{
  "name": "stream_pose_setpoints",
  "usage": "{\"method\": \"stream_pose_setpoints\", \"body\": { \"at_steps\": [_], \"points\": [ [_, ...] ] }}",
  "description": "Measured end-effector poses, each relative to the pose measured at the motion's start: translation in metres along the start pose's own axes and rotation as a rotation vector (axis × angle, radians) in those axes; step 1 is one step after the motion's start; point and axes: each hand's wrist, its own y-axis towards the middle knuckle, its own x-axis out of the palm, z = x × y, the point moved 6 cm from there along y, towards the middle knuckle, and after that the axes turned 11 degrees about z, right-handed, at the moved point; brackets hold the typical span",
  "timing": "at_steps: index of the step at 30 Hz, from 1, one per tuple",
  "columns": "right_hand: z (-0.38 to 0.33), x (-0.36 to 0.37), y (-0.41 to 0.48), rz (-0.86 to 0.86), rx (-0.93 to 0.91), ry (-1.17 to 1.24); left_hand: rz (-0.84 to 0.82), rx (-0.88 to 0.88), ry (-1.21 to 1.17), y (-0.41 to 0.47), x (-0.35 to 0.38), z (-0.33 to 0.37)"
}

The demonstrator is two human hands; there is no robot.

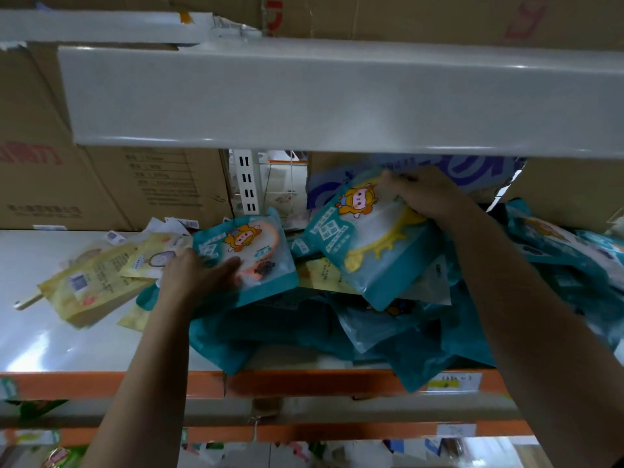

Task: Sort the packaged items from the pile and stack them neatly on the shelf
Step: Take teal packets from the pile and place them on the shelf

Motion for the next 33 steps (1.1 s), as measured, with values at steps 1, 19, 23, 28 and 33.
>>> {"method": "stream_pose_setpoints", "body": {
  "at_steps": [1, 19, 23, 28, 33],
  "points": [
    [0.005, -0.002, -0.004, 0.017, 0.026, 0.023, -0.014, -0.025, -0.05, -0.002, 0.0, 0.002],
    [0.04, -0.043, -0.063, 0.123, 0.15, 0.413, -0.041, 0.015, -0.761, -0.04, 0.004, 0.013],
    [0.035, -0.041, -0.088, 0.118, 0.072, 0.508, 0.022, -0.034, -0.891, -0.054, -0.007, -0.001],
    [0.031, -0.033, -0.131, 0.161, -0.026, 0.503, 0.128, -0.059, -0.886, -0.083, -0.023, -0.03],
    [0.055, -0.014, -0.17, 0.188, 0.069, 0.498, 0.293, -0.02, -0.689, -0.124, -0.045, -0.066]
  ]
}}
